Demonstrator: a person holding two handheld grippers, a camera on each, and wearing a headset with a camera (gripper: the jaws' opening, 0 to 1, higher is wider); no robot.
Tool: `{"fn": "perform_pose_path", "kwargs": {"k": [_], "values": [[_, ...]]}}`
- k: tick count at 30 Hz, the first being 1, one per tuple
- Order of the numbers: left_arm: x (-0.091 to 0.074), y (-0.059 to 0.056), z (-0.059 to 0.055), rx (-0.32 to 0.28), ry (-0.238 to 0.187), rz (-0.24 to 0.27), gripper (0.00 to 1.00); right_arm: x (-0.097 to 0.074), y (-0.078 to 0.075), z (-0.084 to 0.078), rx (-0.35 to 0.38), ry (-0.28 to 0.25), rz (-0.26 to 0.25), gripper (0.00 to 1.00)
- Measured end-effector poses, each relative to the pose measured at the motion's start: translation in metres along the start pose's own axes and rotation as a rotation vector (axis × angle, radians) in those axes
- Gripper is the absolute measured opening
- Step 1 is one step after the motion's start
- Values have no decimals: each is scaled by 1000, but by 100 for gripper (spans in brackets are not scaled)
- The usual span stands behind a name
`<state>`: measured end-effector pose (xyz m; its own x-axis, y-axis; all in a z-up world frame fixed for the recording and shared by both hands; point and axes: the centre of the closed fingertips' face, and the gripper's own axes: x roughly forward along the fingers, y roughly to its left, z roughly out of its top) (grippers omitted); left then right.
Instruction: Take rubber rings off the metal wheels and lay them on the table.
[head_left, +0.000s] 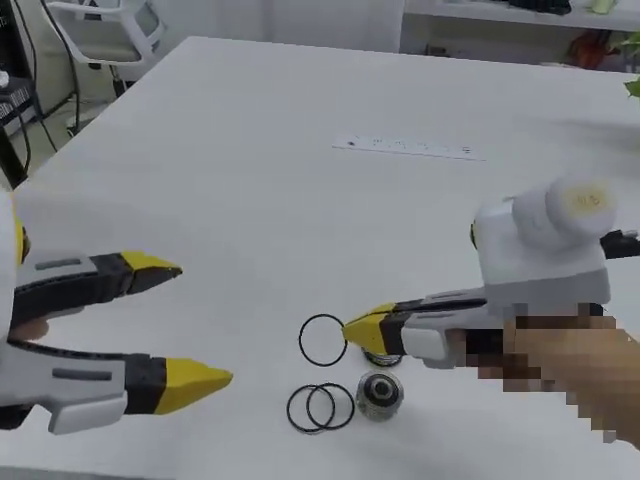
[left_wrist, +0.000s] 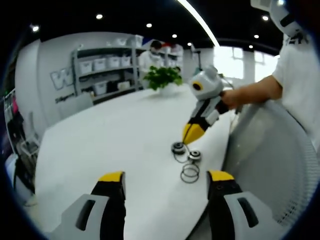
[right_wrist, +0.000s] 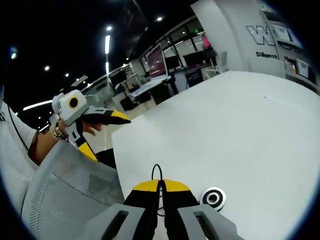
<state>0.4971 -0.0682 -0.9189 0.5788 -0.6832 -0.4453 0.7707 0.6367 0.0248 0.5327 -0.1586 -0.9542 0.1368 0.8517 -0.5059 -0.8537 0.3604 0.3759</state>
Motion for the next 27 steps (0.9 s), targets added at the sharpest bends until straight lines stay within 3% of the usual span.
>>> {"fn": "perform_pose_path", "kwargs": {"k": [6,11,27], "values": [[6,-8,-13,-52,-7,-3,69,9,4,-13,21,35,18,0],[8,-12,-21,-61,17,-13,72,14,5,-25,27,77,27,0],[7,-12,-22,-79,10,5,69,26,12,-36,-21,115,35,1]]}}
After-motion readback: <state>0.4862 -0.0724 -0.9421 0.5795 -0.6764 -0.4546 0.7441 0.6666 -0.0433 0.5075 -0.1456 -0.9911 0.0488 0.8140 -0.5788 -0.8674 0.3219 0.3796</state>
